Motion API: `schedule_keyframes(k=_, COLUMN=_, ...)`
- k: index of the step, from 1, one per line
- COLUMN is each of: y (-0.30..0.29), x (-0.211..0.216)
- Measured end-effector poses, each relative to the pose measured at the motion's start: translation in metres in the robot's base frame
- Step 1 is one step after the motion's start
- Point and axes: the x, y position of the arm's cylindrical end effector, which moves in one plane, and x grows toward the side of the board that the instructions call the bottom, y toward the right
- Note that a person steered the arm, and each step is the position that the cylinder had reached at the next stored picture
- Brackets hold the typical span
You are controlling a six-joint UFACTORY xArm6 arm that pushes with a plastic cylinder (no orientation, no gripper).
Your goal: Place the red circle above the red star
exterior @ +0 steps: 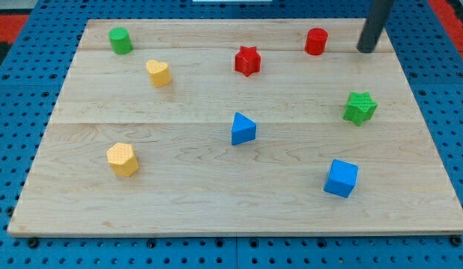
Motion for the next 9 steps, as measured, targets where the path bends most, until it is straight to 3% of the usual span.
schedule_keyframes(k=1, y=-0.023, x=-0.011)
schedule_keyframes(k=3, y=-0.158, x=-0.026)
schedule_keyframes(k=5, y=-0.106, x=-0.014)
schedule_keyframes(k=6, y=-0.146, x=-0.014)
schedule_keyframes(k=9, y=-0.188, x=-0.014)
